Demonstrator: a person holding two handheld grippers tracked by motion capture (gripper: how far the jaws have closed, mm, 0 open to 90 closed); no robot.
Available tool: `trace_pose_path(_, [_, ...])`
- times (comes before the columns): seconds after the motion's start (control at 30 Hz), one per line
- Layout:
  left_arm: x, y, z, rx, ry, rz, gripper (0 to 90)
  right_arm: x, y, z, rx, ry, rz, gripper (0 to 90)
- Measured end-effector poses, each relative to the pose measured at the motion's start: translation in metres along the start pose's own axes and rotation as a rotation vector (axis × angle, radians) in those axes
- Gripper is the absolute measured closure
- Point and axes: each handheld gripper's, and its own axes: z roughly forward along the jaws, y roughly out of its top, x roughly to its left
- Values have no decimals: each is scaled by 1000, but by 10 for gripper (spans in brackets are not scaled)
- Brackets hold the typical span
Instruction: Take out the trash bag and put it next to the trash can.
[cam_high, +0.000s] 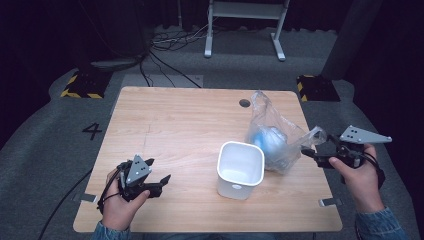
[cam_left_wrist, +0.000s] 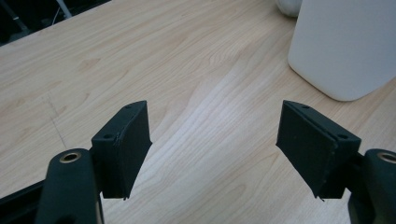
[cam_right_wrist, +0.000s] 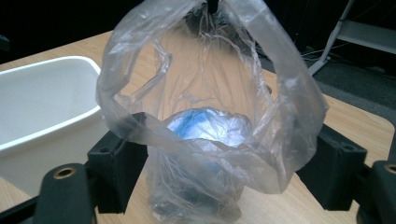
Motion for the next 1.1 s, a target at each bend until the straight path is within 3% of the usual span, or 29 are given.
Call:
trace_pose_path(0.2, [2,-3,-3,3,5,-14,255,1,-11,-10,-51,8,42,184])
trace_pose_path(0.27, [2,-4,-4,2,8,-10,255,-1,-16,-11,-46,-11,53,178])
trace_pose_path(0.63, [8,-15,-6,20,20,-30,255,-4,-46,-26,11,-44,63,154])
trace_pose_path(0.97, [16,-31,-9,44,45,-39,259,-9,-82,-24,91,-78,114,154])
trace_pose_path(1.1, [19,-37,-8,69,60,-20,257,-9,-94,-22,119,-91,119,154])
